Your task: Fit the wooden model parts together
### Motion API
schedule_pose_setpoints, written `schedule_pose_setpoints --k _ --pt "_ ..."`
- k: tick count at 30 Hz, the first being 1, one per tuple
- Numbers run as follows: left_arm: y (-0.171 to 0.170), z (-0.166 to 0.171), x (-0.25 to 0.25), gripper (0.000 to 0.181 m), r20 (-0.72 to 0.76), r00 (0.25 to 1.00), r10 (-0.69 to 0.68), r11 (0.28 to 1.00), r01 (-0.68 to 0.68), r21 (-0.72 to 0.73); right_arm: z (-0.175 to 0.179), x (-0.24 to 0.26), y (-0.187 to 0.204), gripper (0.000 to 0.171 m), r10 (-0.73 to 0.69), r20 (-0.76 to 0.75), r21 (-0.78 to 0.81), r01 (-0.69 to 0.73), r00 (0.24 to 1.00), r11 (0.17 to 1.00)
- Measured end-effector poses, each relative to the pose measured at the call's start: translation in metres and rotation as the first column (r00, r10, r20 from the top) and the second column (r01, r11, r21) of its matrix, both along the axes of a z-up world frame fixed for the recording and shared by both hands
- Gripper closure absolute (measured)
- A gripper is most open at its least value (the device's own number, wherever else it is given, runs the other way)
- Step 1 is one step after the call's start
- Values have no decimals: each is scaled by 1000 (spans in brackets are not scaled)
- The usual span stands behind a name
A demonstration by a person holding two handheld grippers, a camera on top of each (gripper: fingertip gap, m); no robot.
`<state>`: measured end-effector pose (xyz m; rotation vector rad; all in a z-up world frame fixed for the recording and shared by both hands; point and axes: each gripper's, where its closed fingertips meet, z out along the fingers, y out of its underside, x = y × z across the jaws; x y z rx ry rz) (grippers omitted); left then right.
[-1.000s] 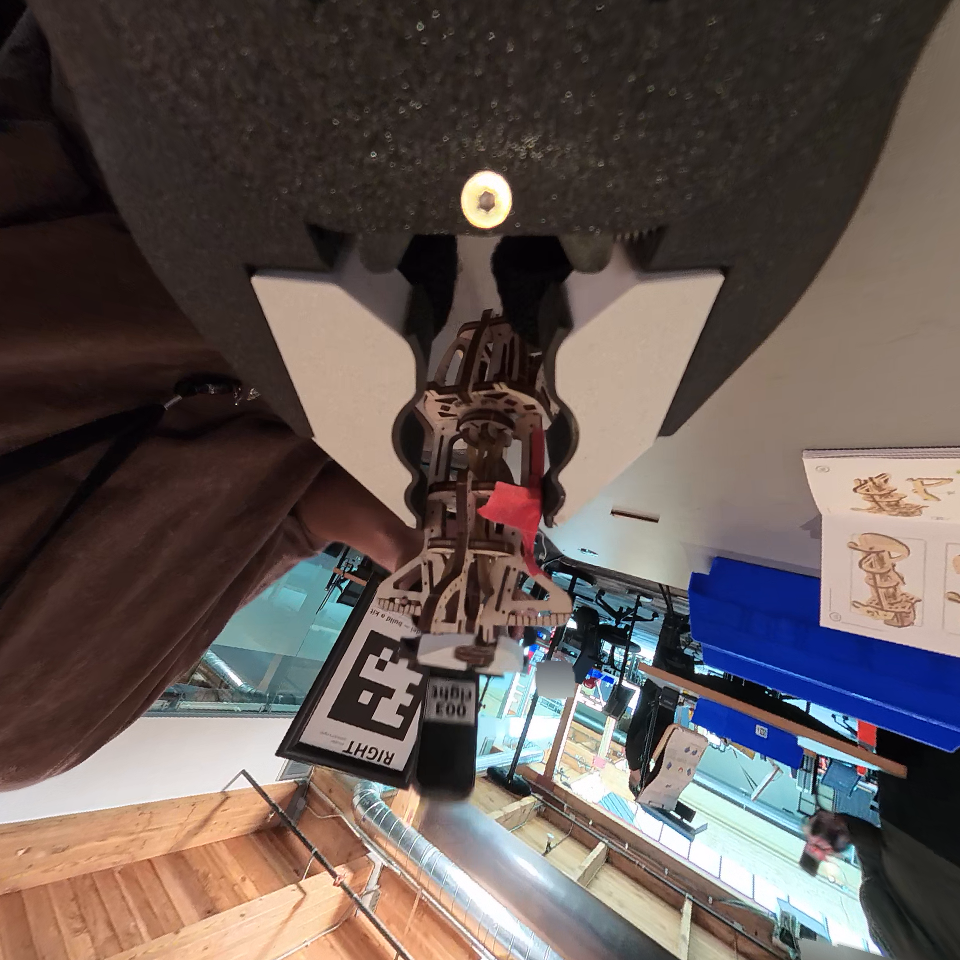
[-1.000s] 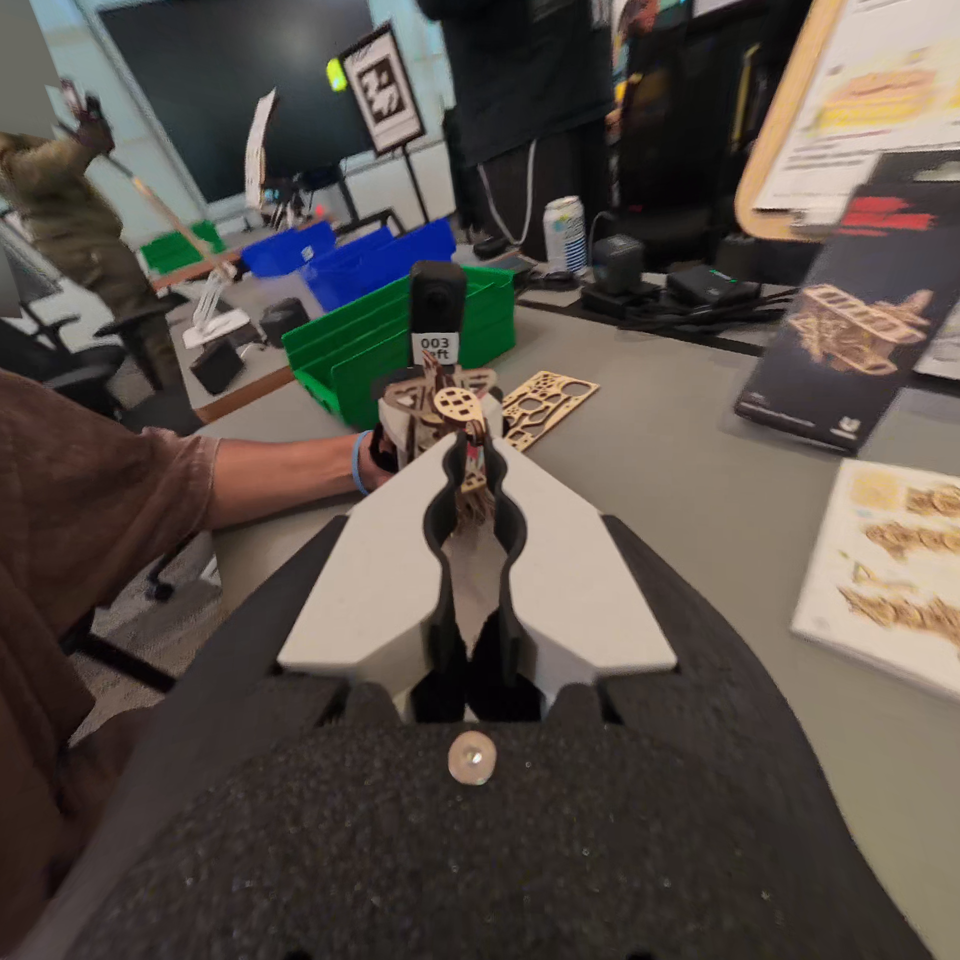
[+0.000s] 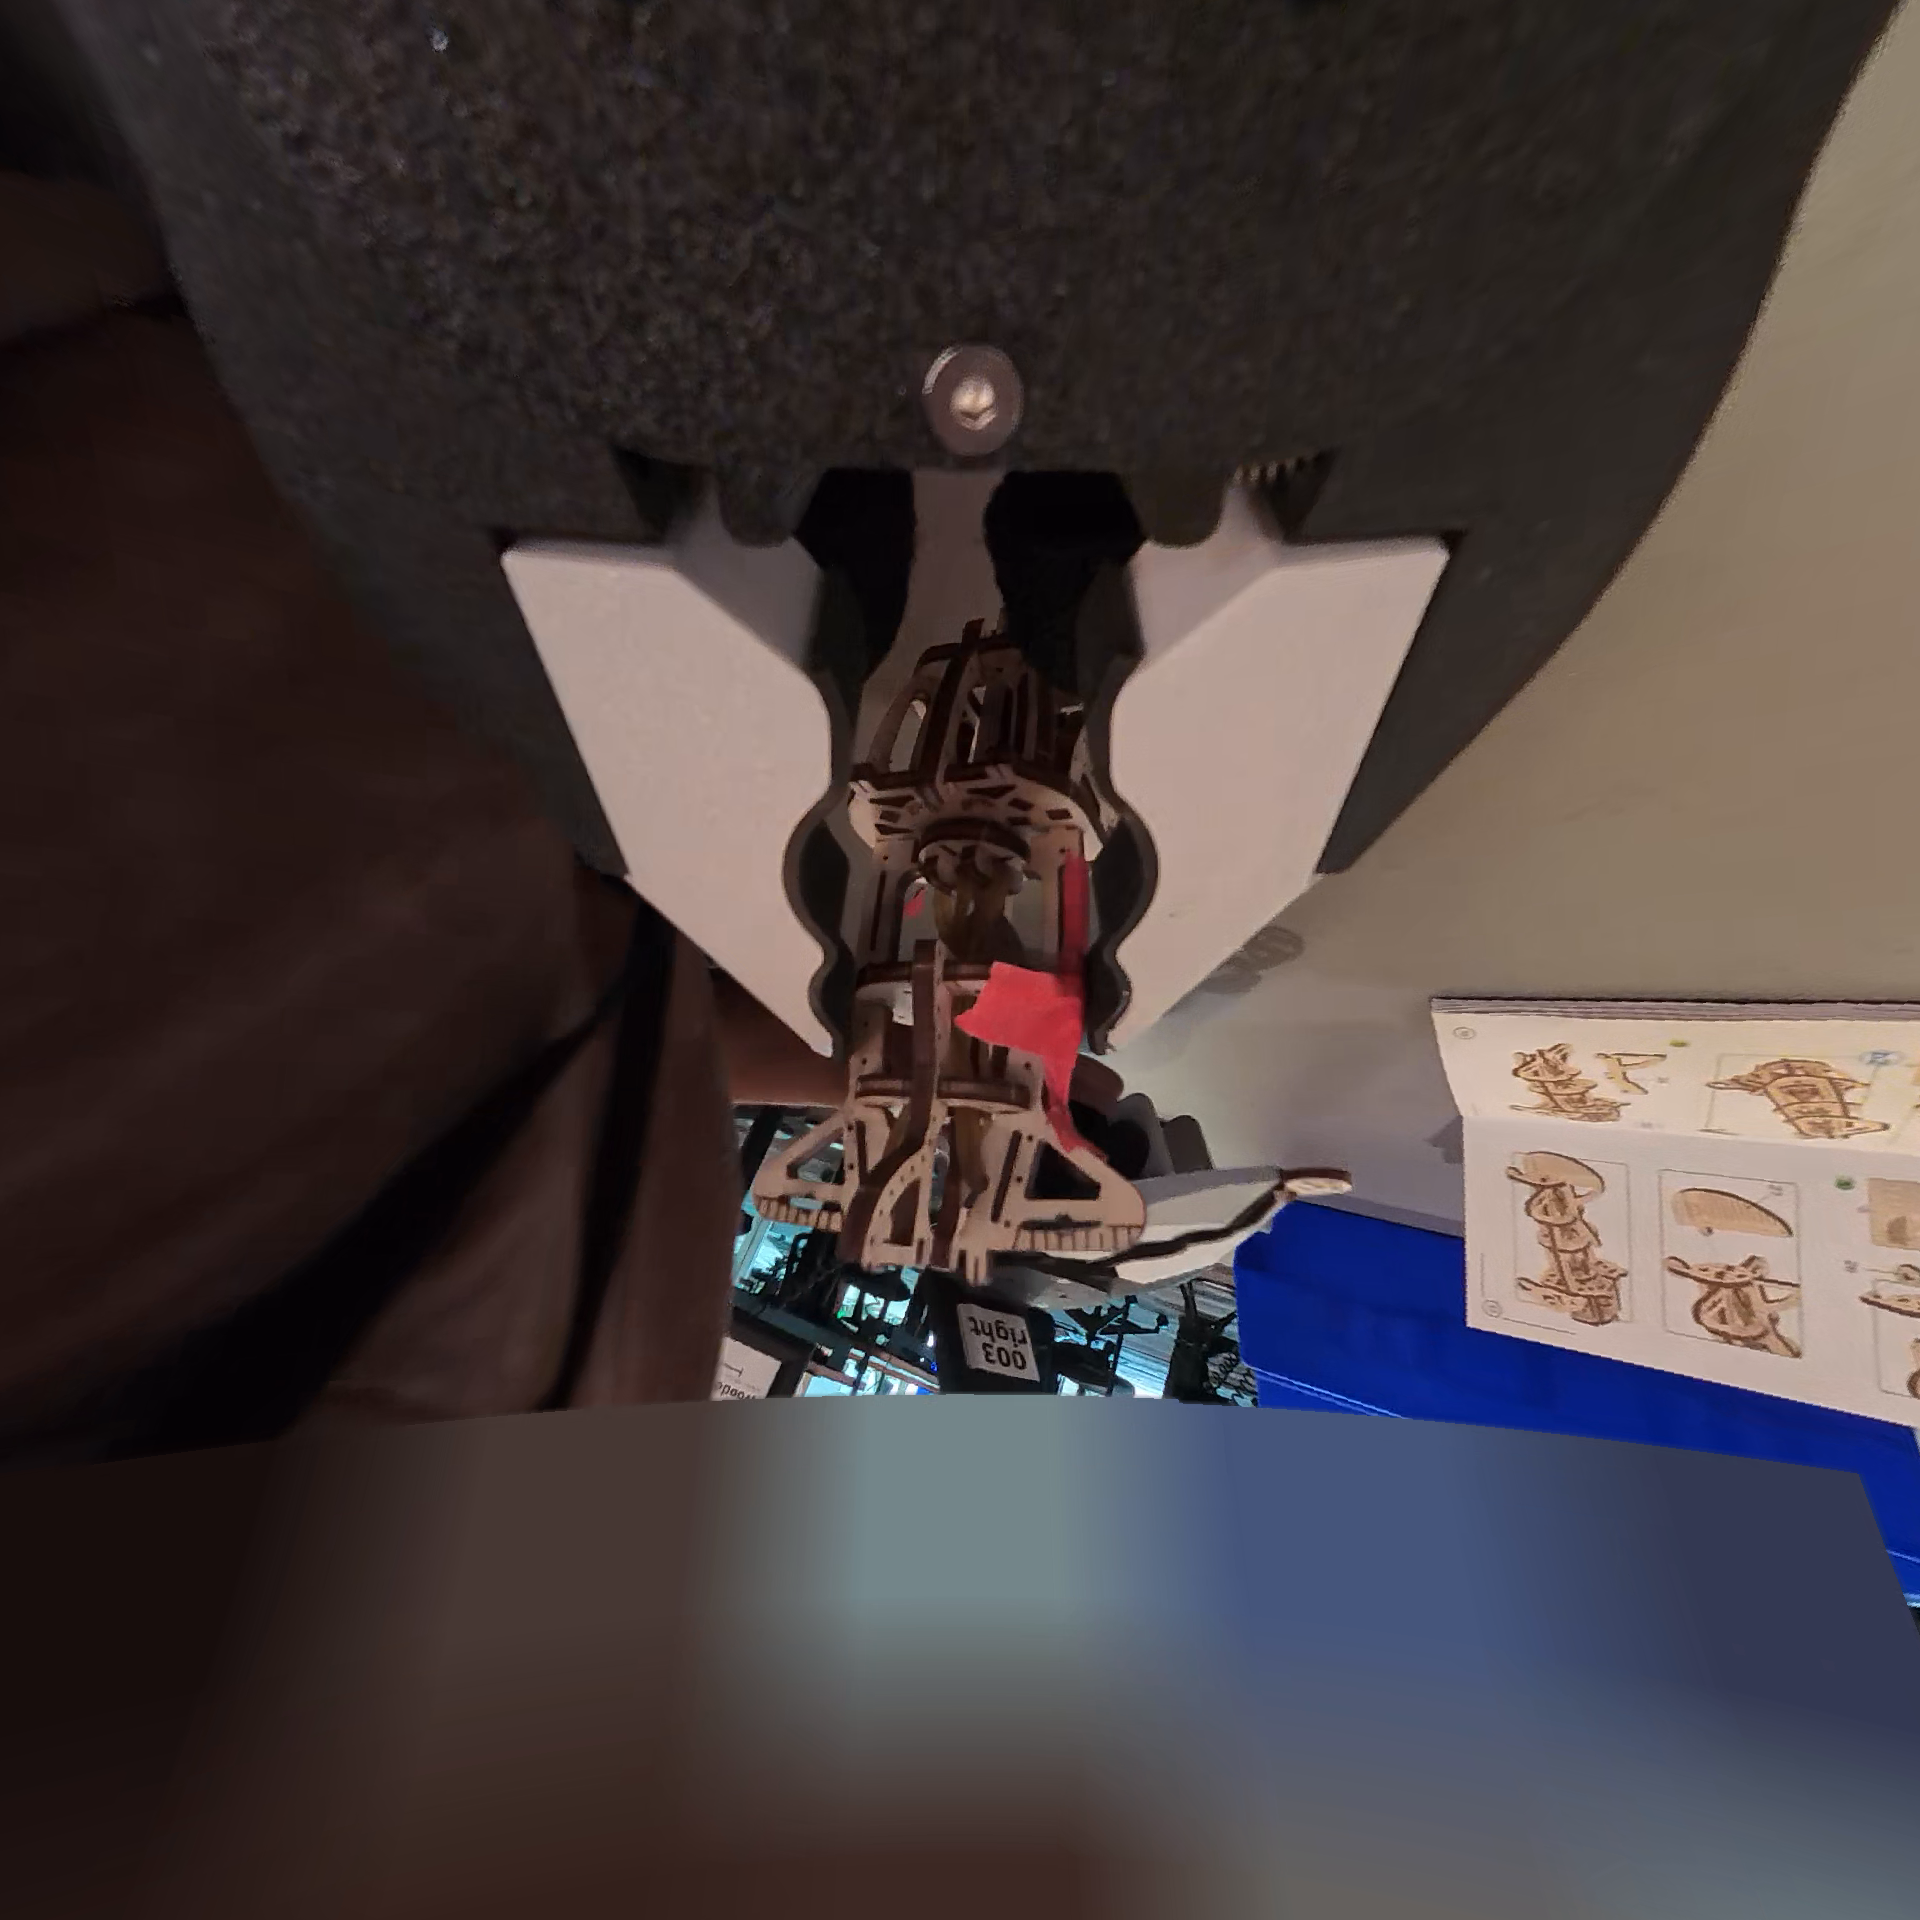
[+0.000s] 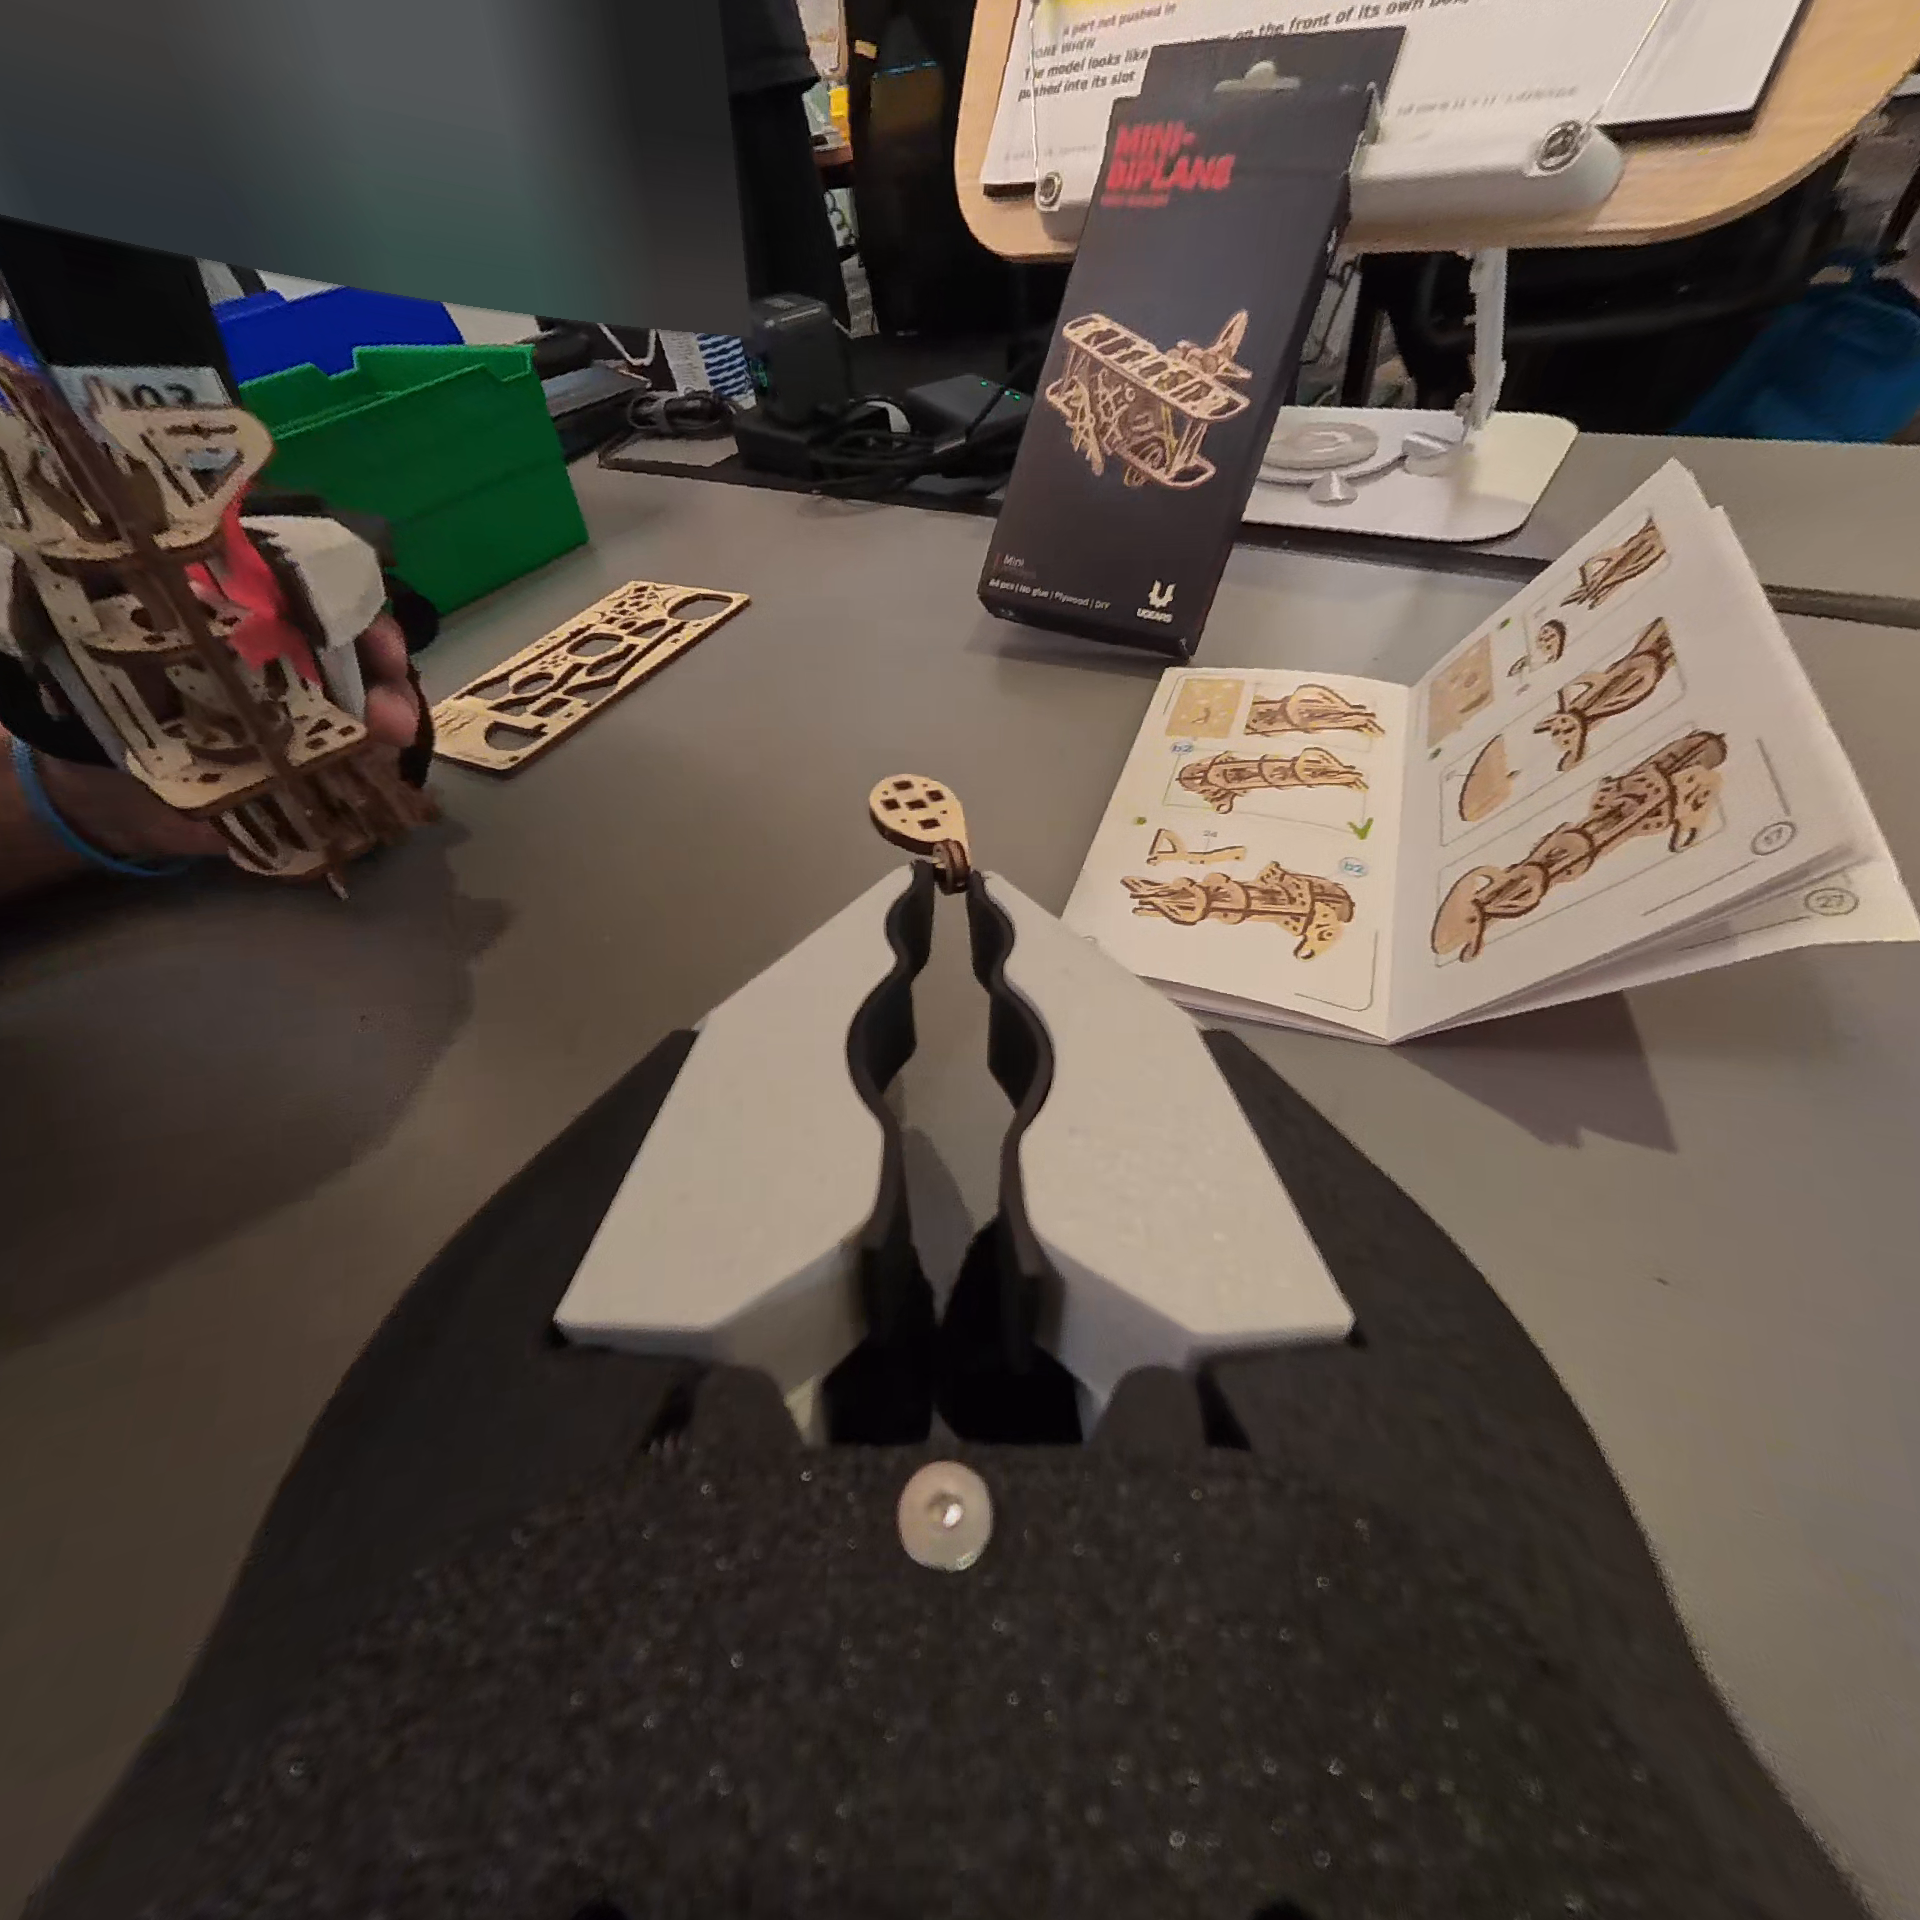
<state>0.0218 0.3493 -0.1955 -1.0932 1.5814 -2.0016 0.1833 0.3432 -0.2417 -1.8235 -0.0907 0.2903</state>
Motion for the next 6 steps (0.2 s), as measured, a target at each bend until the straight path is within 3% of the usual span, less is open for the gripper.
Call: schedule_pose_setpoints --k 6 --pt "3 -1 0 139 -9 1000 1 1000 -1 -10 0 2 4 166 6 -35 -7 -6 999 1000"
